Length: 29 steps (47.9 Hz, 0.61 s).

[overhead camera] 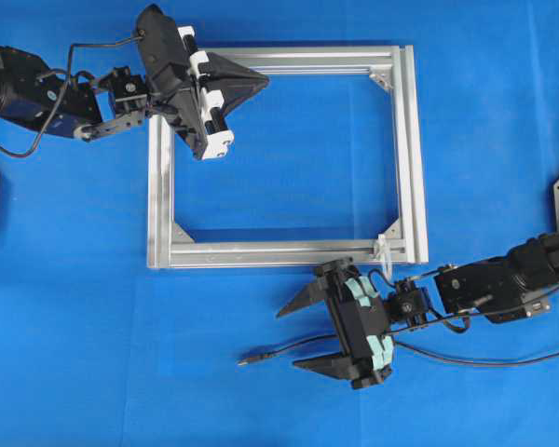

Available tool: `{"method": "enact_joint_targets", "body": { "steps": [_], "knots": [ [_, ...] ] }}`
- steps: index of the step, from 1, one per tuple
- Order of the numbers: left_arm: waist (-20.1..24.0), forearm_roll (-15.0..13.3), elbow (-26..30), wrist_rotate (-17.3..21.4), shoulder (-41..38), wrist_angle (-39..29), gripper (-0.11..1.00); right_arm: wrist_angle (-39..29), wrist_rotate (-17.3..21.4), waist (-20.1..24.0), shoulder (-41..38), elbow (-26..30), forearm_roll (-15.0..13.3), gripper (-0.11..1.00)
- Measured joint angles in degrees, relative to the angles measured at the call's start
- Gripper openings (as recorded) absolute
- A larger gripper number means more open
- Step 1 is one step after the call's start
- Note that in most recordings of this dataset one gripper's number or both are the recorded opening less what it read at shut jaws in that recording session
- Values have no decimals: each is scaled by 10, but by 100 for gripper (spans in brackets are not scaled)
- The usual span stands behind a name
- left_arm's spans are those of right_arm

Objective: Insert the wire through the string loop located on the right side.
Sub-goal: 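Close the right gripper on the cable just behind the USB plug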

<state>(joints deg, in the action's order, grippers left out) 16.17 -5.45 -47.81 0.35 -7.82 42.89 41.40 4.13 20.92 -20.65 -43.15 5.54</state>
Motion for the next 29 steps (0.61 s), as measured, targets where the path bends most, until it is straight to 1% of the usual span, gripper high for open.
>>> {"method": "enact_joint_targets", "body": {
  "steps": [6,10,12,15,29],
  "knots": [
    [0,0,0,0,0,0,0,-13,-1,0,-3,2,0,25],
    [1,1,0,0,0,0,0,-17,0,0,-3,2,0,7],
    [1,0,0,0,0,0,0,-18,0,0,-3,2,-1,1],
    [1,1,0,0,0,0,0,-20,-1,0,-3,2,-2,-3],
    [0,1,0,0,0,0,0,-20,-1,0,-3,3,-2,-3]
  ]
}}
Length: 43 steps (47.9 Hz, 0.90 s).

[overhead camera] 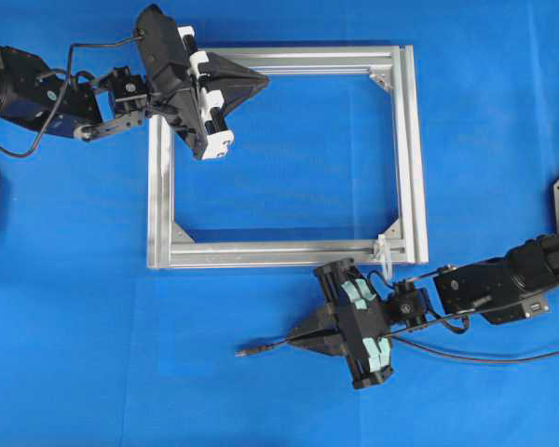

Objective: Insert the wire through the string loop located on the right side.
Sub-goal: 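Close the right gripper on the cable just behind the USB plug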

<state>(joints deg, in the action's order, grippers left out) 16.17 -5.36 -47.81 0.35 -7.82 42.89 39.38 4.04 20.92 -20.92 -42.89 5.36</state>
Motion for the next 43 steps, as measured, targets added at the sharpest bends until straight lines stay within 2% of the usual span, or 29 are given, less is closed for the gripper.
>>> {"method": "enact_joint_targets", "body": {
  "steps": [14,32,43],
  "knots": [
    [1,0,0,0,0,0,0,-9,0,3,16,0,-1,-3],
    [0,-1,0,0,0,0,0,-121,-11,4,127,-2,-1,-3],
    [0,0,0,0,0,1,0,-135,-12,4,140,-4,-1,-3]
  ]
}}
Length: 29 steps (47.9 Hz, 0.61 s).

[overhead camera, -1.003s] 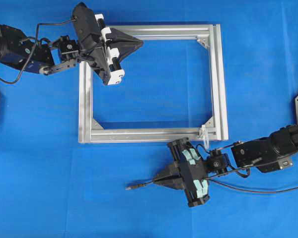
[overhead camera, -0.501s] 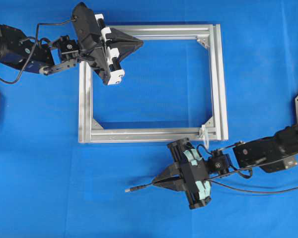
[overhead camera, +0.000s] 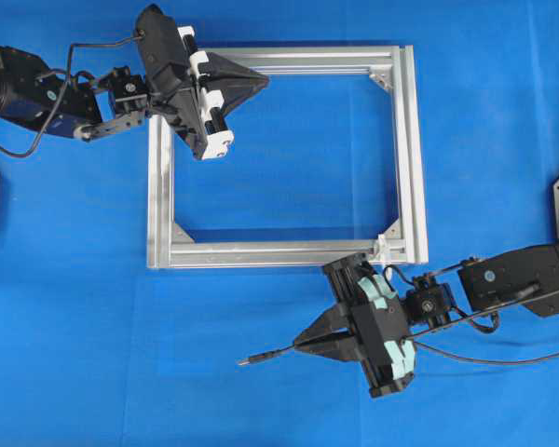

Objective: Insert the wire through the string loop located on the right side.
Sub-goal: 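Close the right gripper on the cable just behind the USB plug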

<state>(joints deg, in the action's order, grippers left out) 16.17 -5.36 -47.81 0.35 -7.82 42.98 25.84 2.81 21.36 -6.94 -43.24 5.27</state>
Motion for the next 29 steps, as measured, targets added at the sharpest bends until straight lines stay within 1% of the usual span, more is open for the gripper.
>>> {"method": "enact_joint_targets", "body": {
  "steps": [29],
  "knots": [
    [0,0,0,-1,0,-1,0,-4,0,-1,0,0,-1,-3]
  ]
}}
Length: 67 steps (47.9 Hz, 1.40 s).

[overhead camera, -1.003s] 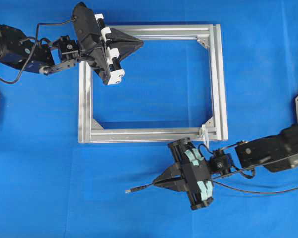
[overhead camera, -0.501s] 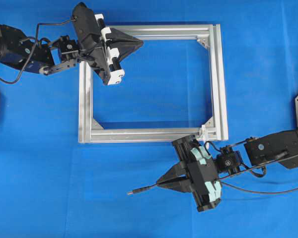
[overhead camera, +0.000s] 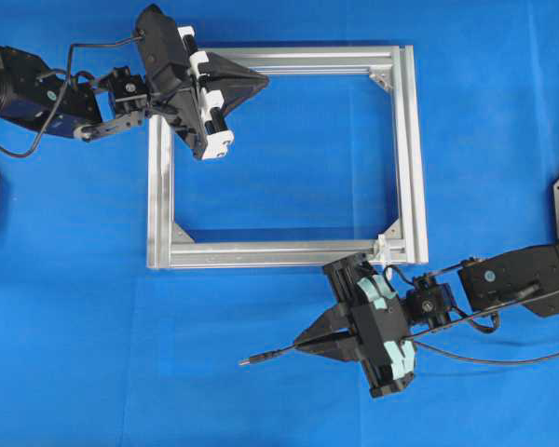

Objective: Insert the wire through the string loop located on the right side.
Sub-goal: 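Close the right gripper on the cable just behind the USB plug, then carry the cable plug with the right gripper toward the white zip-tie loop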

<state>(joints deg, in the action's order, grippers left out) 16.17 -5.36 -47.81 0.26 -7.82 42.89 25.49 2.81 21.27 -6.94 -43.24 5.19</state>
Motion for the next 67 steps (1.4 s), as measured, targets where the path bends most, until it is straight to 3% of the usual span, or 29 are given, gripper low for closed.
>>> {"method": "enact_joint_targets", "body": {
  "steps": [47,67],
  "knots": [
    [0,0,0,-2,0,-4,0,-3,1,1,1,-5,1,-3],
    [1,-1,-1,-3,0,-4,0,-12,14,32,105,-128,7,-3]
  ]
}}
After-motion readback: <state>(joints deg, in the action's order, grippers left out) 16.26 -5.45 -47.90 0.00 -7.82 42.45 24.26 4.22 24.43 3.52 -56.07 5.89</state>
